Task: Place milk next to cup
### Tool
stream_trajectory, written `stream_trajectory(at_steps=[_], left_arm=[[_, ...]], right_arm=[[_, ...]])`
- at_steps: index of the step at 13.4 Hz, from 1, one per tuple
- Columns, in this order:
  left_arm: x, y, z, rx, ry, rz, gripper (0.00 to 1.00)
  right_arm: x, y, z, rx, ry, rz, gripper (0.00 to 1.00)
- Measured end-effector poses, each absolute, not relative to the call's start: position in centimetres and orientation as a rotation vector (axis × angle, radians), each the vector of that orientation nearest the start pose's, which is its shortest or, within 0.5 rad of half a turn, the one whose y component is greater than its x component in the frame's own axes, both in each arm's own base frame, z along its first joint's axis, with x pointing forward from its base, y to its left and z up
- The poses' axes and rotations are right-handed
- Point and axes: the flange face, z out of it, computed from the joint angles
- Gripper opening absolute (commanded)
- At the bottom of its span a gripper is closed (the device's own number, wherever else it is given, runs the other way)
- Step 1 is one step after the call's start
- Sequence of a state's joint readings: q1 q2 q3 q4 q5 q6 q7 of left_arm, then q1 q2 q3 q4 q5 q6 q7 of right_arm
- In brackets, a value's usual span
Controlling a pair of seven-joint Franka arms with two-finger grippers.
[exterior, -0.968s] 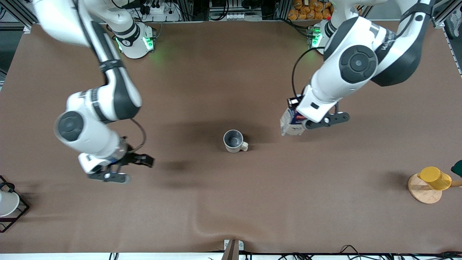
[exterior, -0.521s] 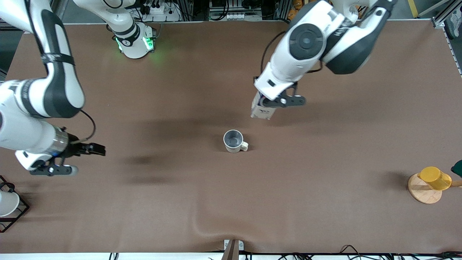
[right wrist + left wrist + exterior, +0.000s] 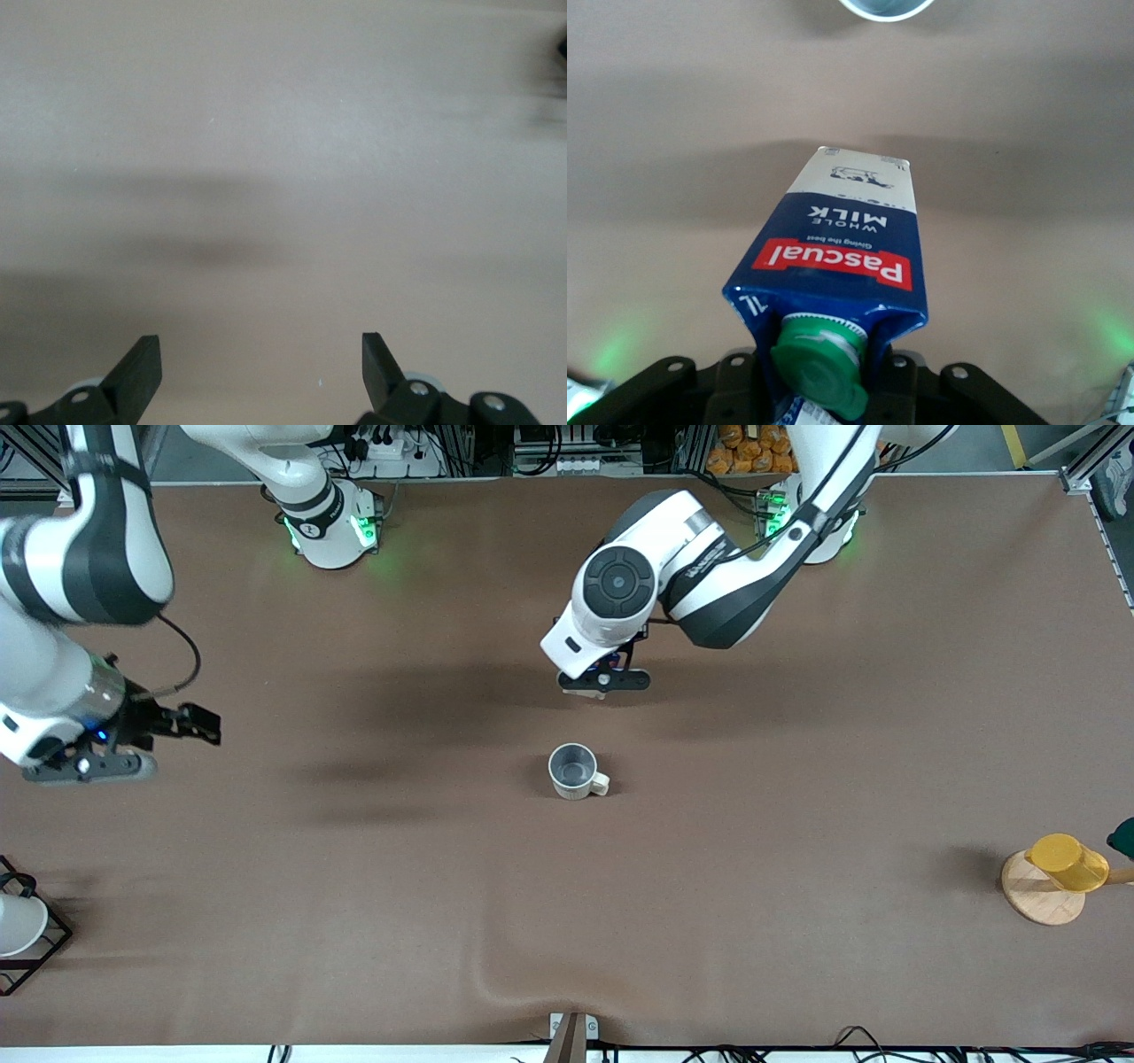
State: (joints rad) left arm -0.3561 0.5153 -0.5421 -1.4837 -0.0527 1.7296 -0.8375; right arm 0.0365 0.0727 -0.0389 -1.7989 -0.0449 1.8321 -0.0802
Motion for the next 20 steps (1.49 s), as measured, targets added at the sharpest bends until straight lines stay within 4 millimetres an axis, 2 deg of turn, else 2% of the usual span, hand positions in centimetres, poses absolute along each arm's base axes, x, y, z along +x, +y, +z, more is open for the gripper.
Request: stream_trajectory(at_steps=[2, 5, 10, 14, 18, 20], left_arm=[[45.7, -49.0, 38.2, -3.130, 0.023, 0.555, 0.29], [47.0, -48.5, 36.8, -3.121, -0.022, 0.538, 0.29], [48.4, -48.5, 35.0, -3.096, -0.111, 0.489, 0.29], [48.4, -49.7, 34.9, -3.110, -0.163, 0.468, 0.29], [48.4, -50.8, 33.4, -3.121, -0.197, 0.398, 0.28], [48.7, -51.0, 33.3, -3.122, -0.205, 0.382, 0.28]], right_arm=[[56.4, -0.9, 52.1, -3.184, -0.130, 0.075, 1.00], [54.8, -2.1, 54.6, -3.179, -0.148, 0.103, 1.00], [54.1, -2.5, 59.8, -3.180, -0.137, 0.087, 1.00], [54.2, -2.3, 60.7, -3.182, -0.056, 0.062, 1.00], [54.2, -1.9, 60.9, -3.182, -0.040, 0.048, 1.00], [54.3, -2.1, 61.0, -3.182, -0.034, 0.038, 1.00]])
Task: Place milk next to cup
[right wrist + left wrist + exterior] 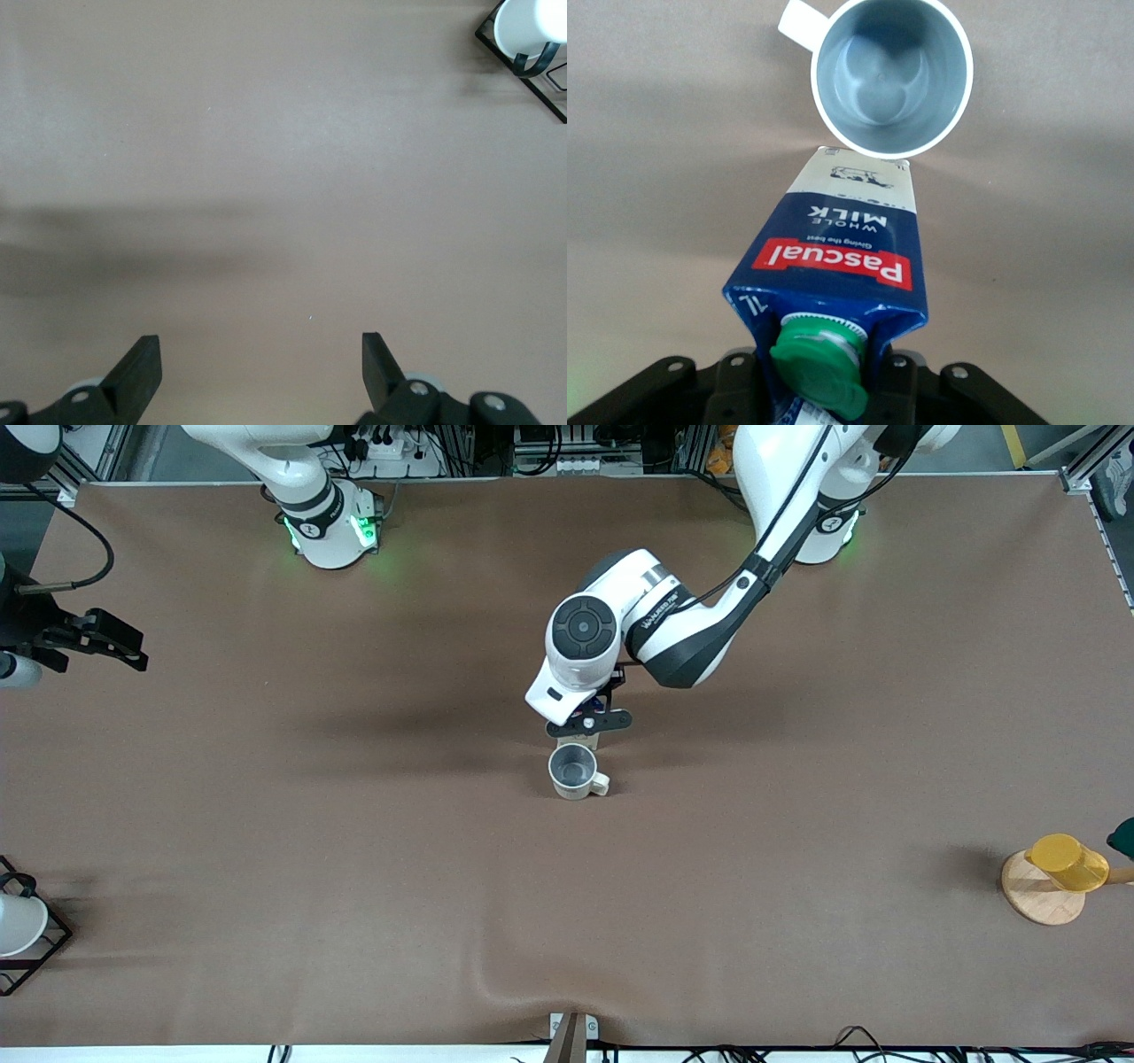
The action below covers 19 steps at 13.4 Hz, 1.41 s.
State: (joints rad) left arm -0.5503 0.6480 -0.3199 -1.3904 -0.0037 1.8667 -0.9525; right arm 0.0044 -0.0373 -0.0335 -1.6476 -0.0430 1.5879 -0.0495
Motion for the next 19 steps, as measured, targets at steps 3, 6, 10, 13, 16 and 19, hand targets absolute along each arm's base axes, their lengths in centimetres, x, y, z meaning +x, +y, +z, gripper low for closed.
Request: stream_trajectory(at_steps=[3, 6, 10, 13, 16, 19], left_arm=[[48.9, -51.2, 32.9, -3.124, -0.208, 0.385, 0.28], [49.0, -51.4, 32.7, -3.117, -0.240, 0.380, 0.28], [48.8, -51.6, 32.7, -3.112, -0.247, 0.369, 0.48], [48.9, -51.6, 32.7, -3.110, -0.250, 0.366, 0.69], [49.2, -51.3, 32.6, -3.108, -0.260, 0.357, 0.71], [49.6, -51.4, 33.2, -3.119, -0.264, 0.344, 0.97]], right_arm=[[54.4, -2.4, 61.2, -3.183, -0.025, 0.012, 1.00], [54.4, -2.3, 61.3, -3.183, 0.003, 0.010, 1.00], [53.3, -1.4, 64.0, -3.182, 0.062, 0.074, 1.00], [52.6, -1.4, 65.5, -3.179, 0.010, 0.104, 1.00], [52.2, -1.3, 65.4, -3.161, -0.121, 0.156, 1.00], [52.2, -1.3, 65.4, -3.137, -0.132, 0.156, 1.00]])
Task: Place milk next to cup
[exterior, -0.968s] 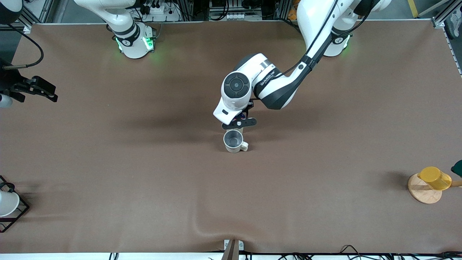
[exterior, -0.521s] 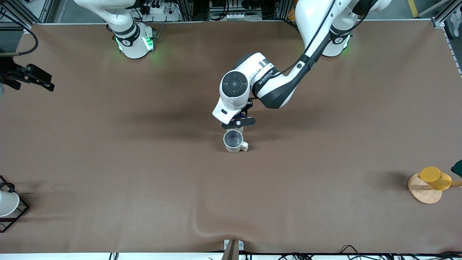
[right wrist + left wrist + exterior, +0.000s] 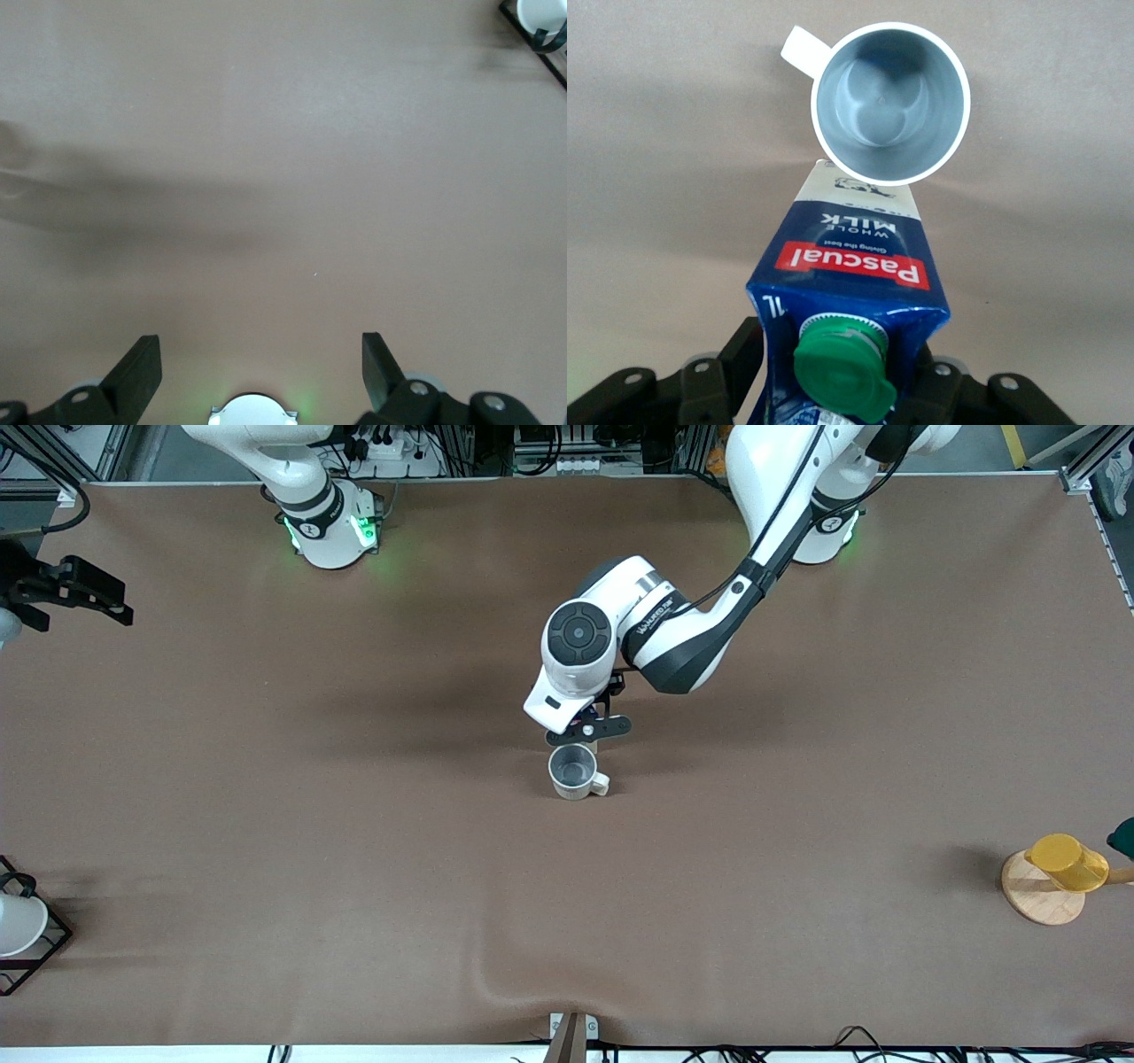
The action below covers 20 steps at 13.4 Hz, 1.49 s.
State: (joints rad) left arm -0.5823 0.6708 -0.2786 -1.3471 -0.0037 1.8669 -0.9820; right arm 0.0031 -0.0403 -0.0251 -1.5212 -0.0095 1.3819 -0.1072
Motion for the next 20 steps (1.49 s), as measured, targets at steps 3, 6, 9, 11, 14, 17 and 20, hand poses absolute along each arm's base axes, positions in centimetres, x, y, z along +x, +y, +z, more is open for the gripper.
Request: stream_trajectory(at_steps=[3, 6, 9, 11, 14, 17, 20], left_arm=[[50.5, -51.8, 35.7, -3.164, -0.276, 0.293, 1.00], [51.5, -50.9, 41.6, -3.225, -0.320, 0.180, 1.00], [52.8, -47.0, 48.4, -3.227, -0.408, 0.078, 1.00], [54.1, -42.7, 50.8, -3.164, -0.484, 0.079, 1.00], [56.8, -35.5, 52.5, -3.049, -0.573, 0.050, 1.00], [59.1, -27.1, 55.4, -3.016, -0.643, 0.048, 1.00], [58.5, -21.4, 56.9, -3.018, -0.534, 0.061, 1.00]], right_arm=[[52.1, -1.9, 65.4, -3.109, -0.108, 0.151, 1.00], [52.1, -2.2, 65.5, -3.110, -0.099, 0.141, 1.00], [52.2, -2.4, 65.6, -3.111, -0.085, 0.128, 1.00], [52.2, -2.7, 65.6, -3.112, -0.063, 0.128, 1.00], [52.4, -2.5, 64.7, -3.113, 0.001, 0.146, 1.00], [52.5, -2.0, 63.6, -3.112, -0.004, 0.175, 1.00], [52.6, -1.4, 63.3, -3.113, -0.018, 0.179, 1.00]])
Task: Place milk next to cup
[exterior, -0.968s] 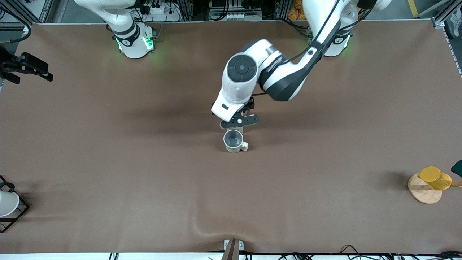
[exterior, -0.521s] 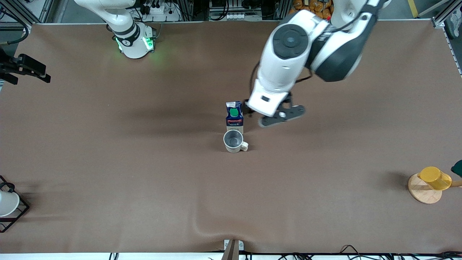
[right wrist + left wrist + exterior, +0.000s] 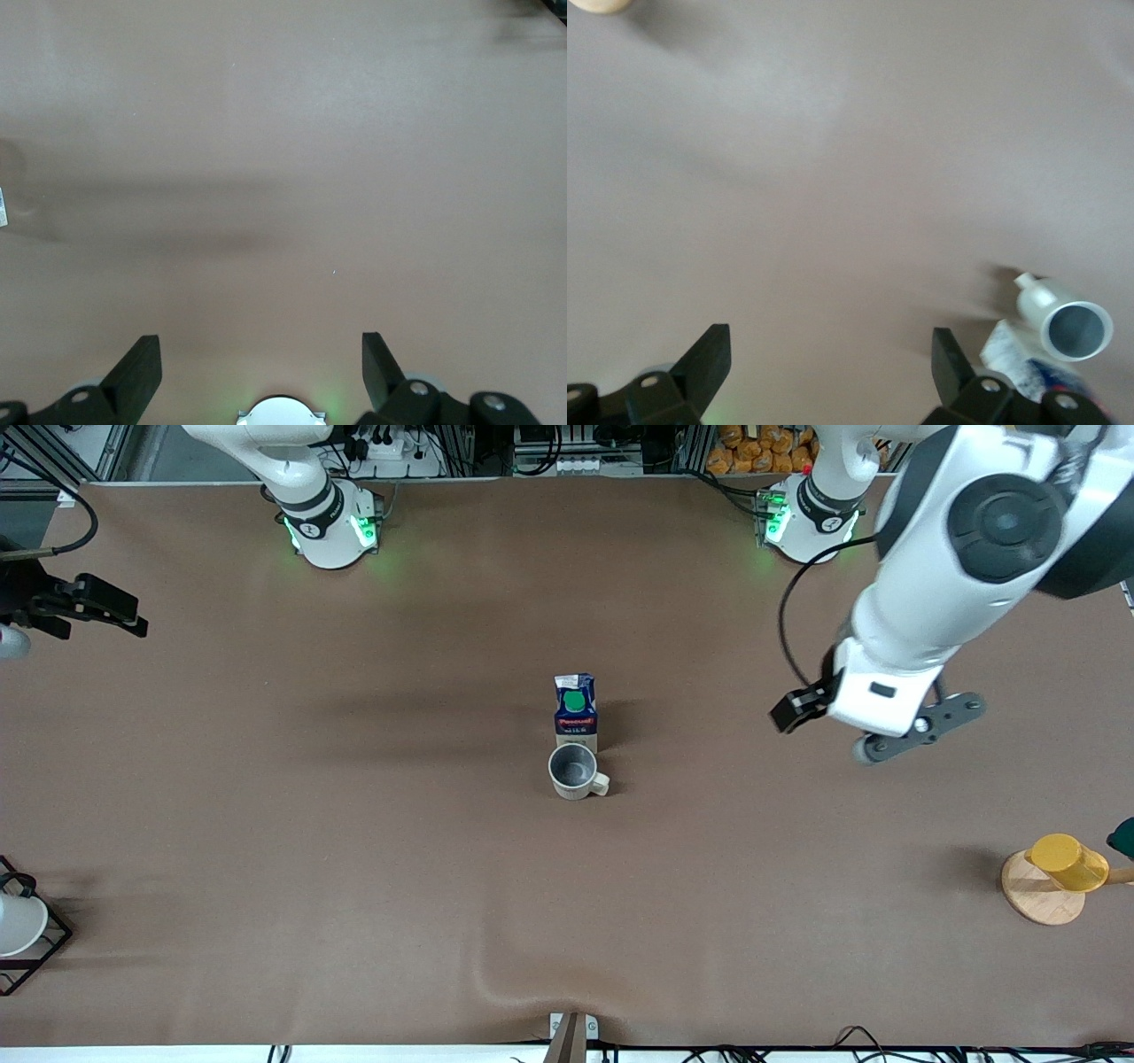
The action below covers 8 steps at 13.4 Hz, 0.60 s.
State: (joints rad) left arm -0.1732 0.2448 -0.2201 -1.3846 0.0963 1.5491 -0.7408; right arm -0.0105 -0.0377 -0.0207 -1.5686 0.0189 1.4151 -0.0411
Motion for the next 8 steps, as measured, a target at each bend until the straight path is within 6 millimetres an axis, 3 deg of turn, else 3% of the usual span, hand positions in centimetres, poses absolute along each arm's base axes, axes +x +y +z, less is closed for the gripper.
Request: stream_trajectory(at_steps=[2, 6, 8], left_arm=[[57.4, -18.1, 57.6, -3.050, -0.389, 0.094, 1.00], [56.1, -9.4, 60.9, -3.100, -0.183, 0.099, 1.00], [56.2, -7.1, 61.3, -3.109, -0.097, 0.087, 1.00]], right_arm=[[52.6, -1.2, 63.3, -3.113, -0.026, 0.173, 1.00], [52.6, -1.2, 63.3, -3.114, -0.023, 0.173, 1.00], [52.6, -1.3, 63.3, -3.113, -0.016, 0.175, 1.00]])
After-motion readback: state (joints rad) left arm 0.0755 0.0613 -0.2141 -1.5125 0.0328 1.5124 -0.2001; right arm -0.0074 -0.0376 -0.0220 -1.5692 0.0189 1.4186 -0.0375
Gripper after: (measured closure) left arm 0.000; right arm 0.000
